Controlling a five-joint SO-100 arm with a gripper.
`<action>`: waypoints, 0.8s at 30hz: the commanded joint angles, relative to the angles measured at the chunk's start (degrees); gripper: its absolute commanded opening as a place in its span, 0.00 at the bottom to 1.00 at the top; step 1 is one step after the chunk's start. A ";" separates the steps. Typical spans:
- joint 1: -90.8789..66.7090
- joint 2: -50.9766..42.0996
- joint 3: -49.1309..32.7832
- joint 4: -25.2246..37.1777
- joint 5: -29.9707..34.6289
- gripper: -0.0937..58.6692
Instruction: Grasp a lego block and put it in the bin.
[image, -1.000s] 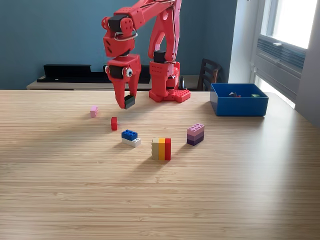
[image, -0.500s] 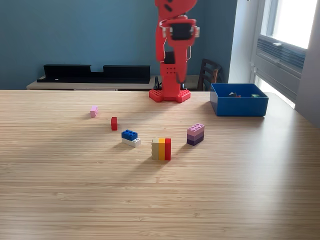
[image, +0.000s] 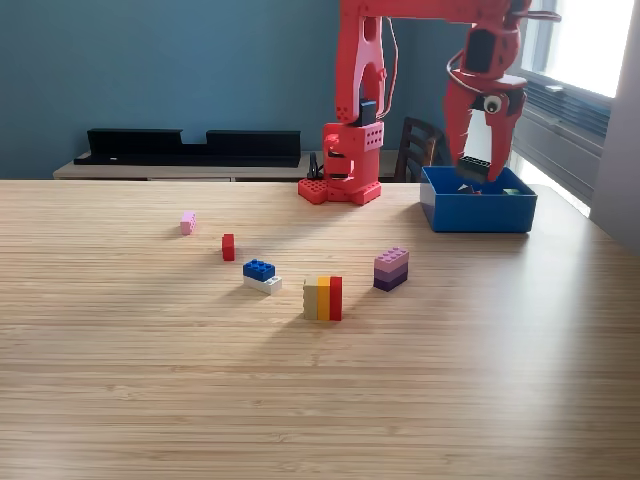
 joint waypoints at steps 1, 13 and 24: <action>-7.65 -3.60 -6.86 3.08 -2.20 0.00; -11.16 -10.72 -10.81 7.03 -5.19 0.66; -0.97 -10.02 -19.69 8.00 -2.55 0.26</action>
